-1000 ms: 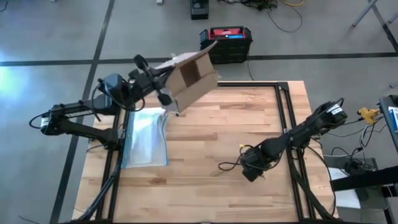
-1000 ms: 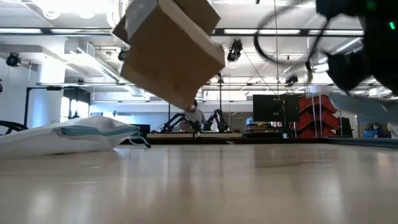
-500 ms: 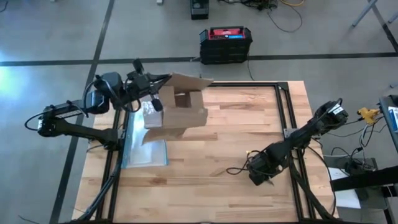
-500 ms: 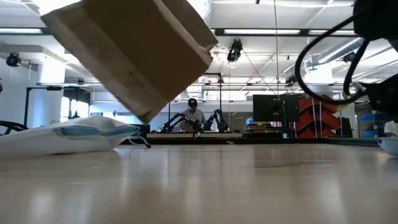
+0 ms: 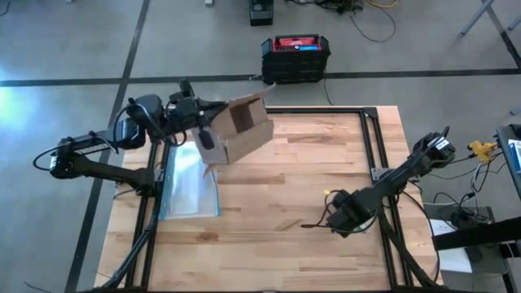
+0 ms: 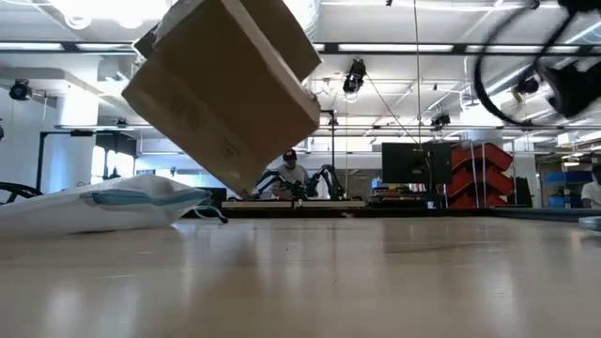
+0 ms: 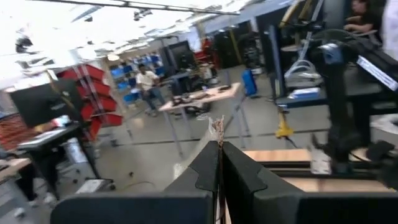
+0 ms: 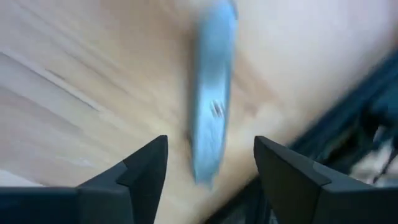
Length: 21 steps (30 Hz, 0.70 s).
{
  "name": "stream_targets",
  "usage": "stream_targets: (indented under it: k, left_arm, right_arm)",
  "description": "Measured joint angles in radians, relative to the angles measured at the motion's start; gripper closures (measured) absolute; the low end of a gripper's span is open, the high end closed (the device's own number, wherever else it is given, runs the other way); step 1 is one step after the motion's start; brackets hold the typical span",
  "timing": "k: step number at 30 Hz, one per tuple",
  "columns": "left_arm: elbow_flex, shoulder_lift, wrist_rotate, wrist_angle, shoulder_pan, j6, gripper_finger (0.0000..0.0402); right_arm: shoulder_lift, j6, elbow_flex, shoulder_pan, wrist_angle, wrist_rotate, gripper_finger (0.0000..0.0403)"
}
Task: Unpack boxes
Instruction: Break down the cardboard box until it is fully flat
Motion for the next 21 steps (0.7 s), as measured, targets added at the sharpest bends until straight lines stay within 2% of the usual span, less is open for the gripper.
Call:
stream_targets:
  k: [2, 5, 8, 11, 13, 17, 21]
  left_arm:
    - [-0.011, 0.000, 0.031, -0.004, 0.000, -0.025, 0.0401]
    - [-0.026, 0.013, 0.155, -0.004, 0.000, -0.060, 0.0401]
    - [-0.029, 0.050, 0.299, 0.007, -0.001, -0.084, 0.0401]
    - [-0.020, 0.092, 0.379, 0.049, -0.001, -0.117, 0.0401]
    - [0.000, 0.116, 0.425, 0.060, 0.000, -0.125, 0.0401]
    - [0.027, 0.158, 0.546, 0.055, 0.000, -0.138, 0.0401]
    - [0.038, 0.194, 0.609, 0.056, -0.008, -0.169, 0.0401]
  right_arm:
    - [-0.001, -0.046, 0.071, 0.000, -0.040, 0.106, 0.0181]
    - [-0.001, -0.176, 0.168, 0.000, -0.059, 0.284, 0.0175]
    - [0.000, -0.358, 0.257, 0.000, -0.051, 0.491, 0.0176]
    - [0.000, -0.553, 0.338, 0.000, -0.025, 0.692, 0.0184]
    - [0.000, -0.678, 0.391, 0.000, 0.013, 0.783, 0.0191]
    - [0.000, -0.883, 0.490, 0.000, 0.080, 0.860, 0.0202]
    - [0.000, -1.030, 0.554, -0.005, 0.141, 0.861, 0.0208]
